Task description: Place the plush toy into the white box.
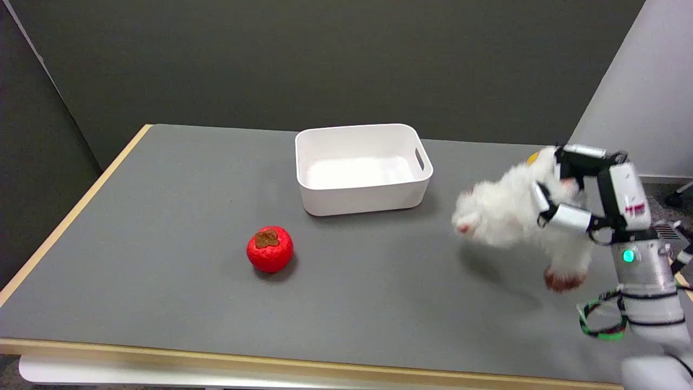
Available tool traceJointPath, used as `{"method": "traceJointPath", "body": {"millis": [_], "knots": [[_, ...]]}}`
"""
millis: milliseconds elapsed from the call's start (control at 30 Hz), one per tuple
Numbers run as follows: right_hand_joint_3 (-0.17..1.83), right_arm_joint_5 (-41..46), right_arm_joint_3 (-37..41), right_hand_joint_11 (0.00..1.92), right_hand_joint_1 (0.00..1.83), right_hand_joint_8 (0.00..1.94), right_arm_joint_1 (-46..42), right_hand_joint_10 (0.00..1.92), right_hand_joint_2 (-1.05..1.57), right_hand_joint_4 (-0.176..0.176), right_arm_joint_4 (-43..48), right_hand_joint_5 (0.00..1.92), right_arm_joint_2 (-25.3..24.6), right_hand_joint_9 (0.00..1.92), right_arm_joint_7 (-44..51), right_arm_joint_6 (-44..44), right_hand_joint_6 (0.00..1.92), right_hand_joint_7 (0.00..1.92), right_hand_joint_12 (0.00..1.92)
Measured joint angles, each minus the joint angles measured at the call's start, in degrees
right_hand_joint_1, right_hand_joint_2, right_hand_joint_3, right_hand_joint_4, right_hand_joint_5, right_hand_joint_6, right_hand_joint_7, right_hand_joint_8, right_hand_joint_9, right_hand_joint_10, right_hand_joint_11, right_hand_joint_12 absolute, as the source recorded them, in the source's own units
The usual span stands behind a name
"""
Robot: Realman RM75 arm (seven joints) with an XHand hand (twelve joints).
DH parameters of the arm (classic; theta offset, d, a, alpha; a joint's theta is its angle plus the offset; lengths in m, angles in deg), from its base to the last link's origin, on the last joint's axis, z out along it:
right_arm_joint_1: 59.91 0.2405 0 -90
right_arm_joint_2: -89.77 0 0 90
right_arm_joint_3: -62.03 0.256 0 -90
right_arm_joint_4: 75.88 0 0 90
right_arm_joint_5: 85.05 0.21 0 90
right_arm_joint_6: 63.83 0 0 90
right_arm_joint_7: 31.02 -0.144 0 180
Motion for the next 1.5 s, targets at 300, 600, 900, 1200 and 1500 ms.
{"method": "traceJointPath", "body": {"millis": [300,600,900,1200,1500], "knots": [[0.95,2.00,2.11,1.22,1.13,1.94,6.93,1.92,0.64,0.027,2.74,1.05,2.83,1.34,2.60,3.05,1.92,1.28,1.92],[0.95,3.56,4.04,1.20,1.12,1.94,16.42,1.92,0.64,0.027,5.56,1.04,5.87,1.34,5.00,8.26,1.92,1.28,1.92],[0.95,4.05,0.16,1.16,1.12,1.94,27.31,1.92,0.64,0.027,5.84,1.03,7.69,1.34,5.91,12.30,1.92,1.27,1.92],[0.95,4.20,-14.09,1.11,1.12,1.94,43.58,1.92,0.65,0.026,0.58,0.99,6.77,1.34,5.52,15.64,1.92,1.26,1.92],[0.95,0.91,-27.27,1.04,1.12,1.94,57.91,1.92,0.66,0.025,-15.21,0.97,-2.04,1.34,0.60,17.62,1.92,1.24,1.92]]}}
